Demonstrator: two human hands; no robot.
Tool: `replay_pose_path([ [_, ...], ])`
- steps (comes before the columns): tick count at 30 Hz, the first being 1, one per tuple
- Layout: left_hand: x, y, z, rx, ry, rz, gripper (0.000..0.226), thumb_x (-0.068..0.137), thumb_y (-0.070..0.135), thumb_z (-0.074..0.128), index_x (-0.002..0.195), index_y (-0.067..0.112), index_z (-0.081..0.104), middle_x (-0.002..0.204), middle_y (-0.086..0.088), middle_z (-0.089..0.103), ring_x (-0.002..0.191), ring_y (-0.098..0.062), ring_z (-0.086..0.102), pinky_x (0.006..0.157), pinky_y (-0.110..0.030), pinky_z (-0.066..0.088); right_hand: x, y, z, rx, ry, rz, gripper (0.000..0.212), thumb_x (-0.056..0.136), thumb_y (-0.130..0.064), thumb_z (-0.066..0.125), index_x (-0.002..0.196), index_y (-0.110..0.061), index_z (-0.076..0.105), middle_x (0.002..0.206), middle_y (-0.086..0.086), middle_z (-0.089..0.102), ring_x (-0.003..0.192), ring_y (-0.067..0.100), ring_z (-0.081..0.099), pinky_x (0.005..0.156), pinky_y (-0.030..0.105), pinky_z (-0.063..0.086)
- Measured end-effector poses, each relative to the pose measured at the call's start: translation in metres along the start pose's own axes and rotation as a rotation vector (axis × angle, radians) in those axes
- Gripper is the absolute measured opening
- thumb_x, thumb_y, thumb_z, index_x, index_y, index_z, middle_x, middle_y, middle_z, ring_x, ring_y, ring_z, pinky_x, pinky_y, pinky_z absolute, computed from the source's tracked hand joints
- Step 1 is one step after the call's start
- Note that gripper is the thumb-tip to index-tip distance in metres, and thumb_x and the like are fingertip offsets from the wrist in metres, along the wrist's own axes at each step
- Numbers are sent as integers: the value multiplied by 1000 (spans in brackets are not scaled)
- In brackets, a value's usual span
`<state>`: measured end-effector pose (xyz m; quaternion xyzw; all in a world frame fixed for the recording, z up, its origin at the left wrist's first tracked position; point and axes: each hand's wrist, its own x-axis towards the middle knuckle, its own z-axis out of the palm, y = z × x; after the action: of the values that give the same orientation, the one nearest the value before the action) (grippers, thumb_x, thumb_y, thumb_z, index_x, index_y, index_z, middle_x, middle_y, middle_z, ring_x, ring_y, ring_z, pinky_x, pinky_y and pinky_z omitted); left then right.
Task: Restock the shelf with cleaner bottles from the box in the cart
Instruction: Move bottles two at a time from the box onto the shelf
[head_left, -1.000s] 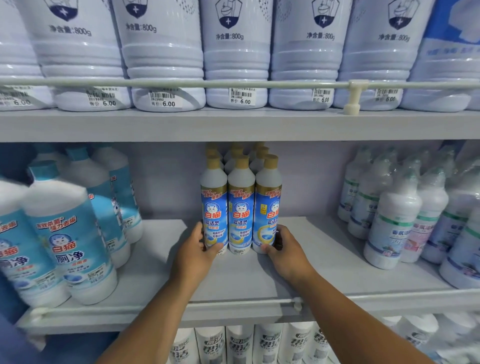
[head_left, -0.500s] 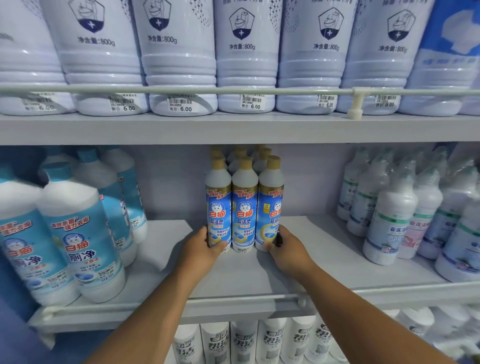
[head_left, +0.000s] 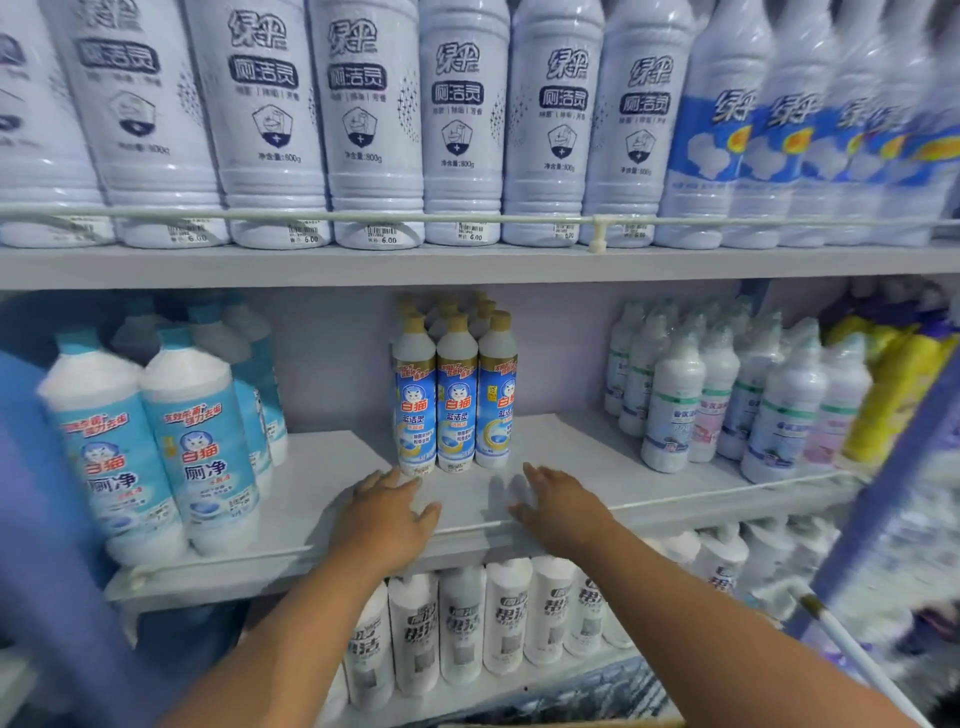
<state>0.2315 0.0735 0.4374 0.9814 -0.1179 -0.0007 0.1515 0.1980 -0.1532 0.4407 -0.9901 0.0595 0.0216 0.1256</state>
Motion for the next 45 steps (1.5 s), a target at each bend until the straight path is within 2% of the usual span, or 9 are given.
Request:
replay_pose_path([
  [9, -100, 46, 35, 23, 31, -14, 69, 94, 66, 37, 155, 35, 28, 166, 2, 12, 152, -20, 7, 123, -39, 12, -103, 51, 12, -69, 31, -134, 73, 101, -54, 39, 160, -20, 13, 166, 6, 13, 153, 26, 10, 123, 41, 16],
  [20, -239, 112, 116, 7, -75, -105, 68, 97, 59, 42, 154, 23, 34, 162, -6, 27, 149, -25, 20, 119, -39, 25, -242, 145, 77, 10, -117, -129, 74, 102, -54, 39, 160, -18, 11, 167, 7, 10, 152, 30, 12, 119, 49, 24],
  [25, -269, 120, 170, 3, -201, -167, 71, 96, 62, 38, 154, 22, 32, 163, -4, 25, 150, -26, 19, 120, -45, 24, -260, 168, 134, 36, -197, -69, 76, 98, -54, 45, 157, -15, 17, 163, 12, 22, 149, 32, 22, 116, 49, 29],
  [28, -276, 120, 201, 37, -265, -193, 72, 96, 65, 35, 154, 23, 34, 162, -2, 26, 151, -24, 15, 122, -45, 16, -268, 187, 167, 83, -272, -6, 76, 98, -55, 43, 158, -17, 15, 164, 9, 21, 149, 30, 22, 117, 47, 30],
  [31, -274, 122, 230, 0, -333, -269, 68, 97, 63, 35, 152, 23, 37, 159, 0, 33, 146, -24, 31, 116, -37, 27, -271, 207, 201, 96, -375, 84, 77, 99, -56, 40, 159, -15, 14, 163, 10, 21, 148, 31, 25, 118, 44, 29],
  [35, -263, 113, 273, -120, -428, -364, 60, 98, 59, 38, 140, 18, 50, 141, -9, 55, 128, -29, 52, 97, -33, 42, -269, 222, 246, 195, -470, 241, 75, 98, -56, 43, 155, -13, 23, 153, 16, 38, 134, 34, 44, 109, 40, 40],
  [39, -248, 91, 322, -224, -542, -505, 72, 96, 64, 37, 148, 15, 40, 149, -11, 48, 134, -29, 47, 106, -34, 41, -255, 226, 295, 366, -580, 402, 70, 97, -57, 44, 148, -11, 34, 143, 17, 50, 124, 32, 54, 101, 38, 47],
  [43, -231, 68, 368, -308, -646, -605, 65, 96, 62, 42, 137, 12, 51, 138, -10, 57, 124, -25, 55, 101, -31, 44, -235, 221, 336, 423, -706, 529, 60, 103, -54, 34, 138, -7, 46, 137, 19, 56, 119, 31, 58, 83, 27, 43],
  [45, -225, 60, 386, -345, -700, -619, 59, 97, 58, 44, 134, 13, 52, 135, -10, 60, 120, -26, 57, 94, -28, 44, -225, 221, 353, 438, -720, 595, 56, 105, -50, 33, 135, -6, 52, 135, 21, 57, 121, 33, 56, 93, 32, 46],
])
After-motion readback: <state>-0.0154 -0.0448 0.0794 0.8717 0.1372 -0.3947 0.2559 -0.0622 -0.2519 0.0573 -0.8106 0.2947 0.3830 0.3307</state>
